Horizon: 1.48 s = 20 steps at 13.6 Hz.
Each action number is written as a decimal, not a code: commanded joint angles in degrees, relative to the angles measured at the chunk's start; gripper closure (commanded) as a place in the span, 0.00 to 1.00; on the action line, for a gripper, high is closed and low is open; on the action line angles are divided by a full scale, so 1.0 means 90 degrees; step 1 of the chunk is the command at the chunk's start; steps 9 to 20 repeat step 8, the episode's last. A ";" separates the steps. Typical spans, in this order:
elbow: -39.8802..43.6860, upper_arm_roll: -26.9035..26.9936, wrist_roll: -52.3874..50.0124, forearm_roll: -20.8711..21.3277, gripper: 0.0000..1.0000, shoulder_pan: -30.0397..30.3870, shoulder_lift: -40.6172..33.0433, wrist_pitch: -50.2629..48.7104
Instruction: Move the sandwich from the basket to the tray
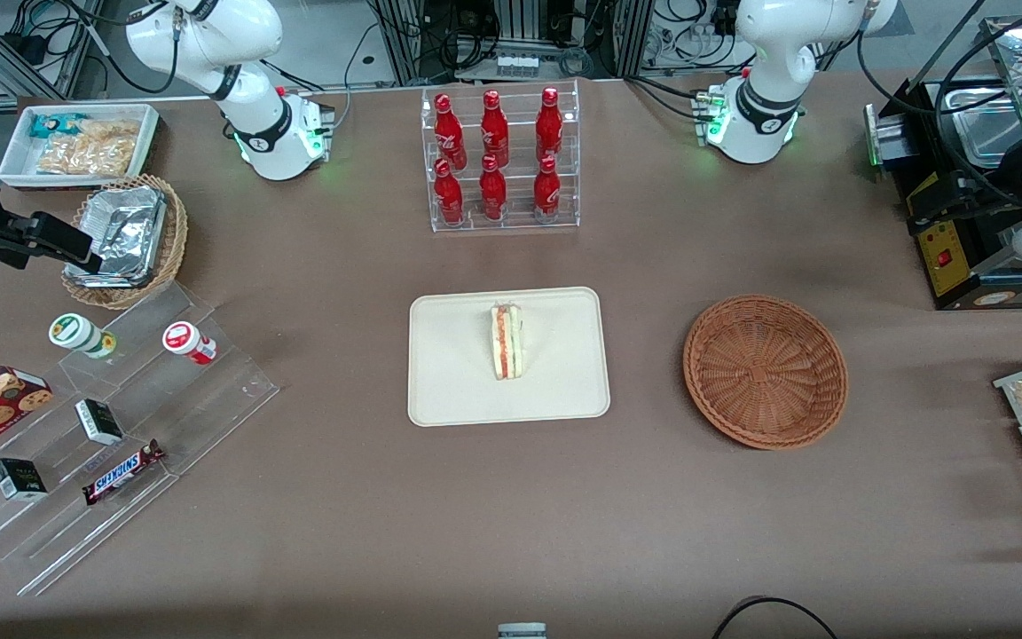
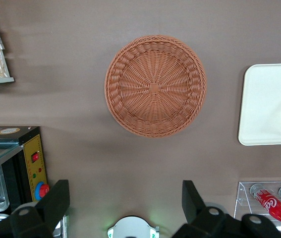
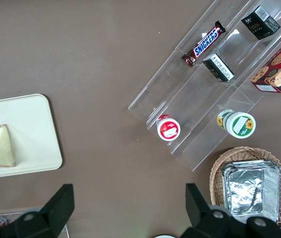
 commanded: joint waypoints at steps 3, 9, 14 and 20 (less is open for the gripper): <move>0.0184 0.0067 -0.0036 0.0274 0.00 -0.0081 0.0080 -0.0026; 0.0155 0.0067 -0.0036 0.0344 0.00 -0.0052 0.0080 0.0179; 0.0155 0.0067 -0.0036 0.0344 0.00 -0.0052 0.0080 0.0179; 0.0155 0.0067 -0.0036 0.0344 0.00 -0.0052 0.0080 0.0179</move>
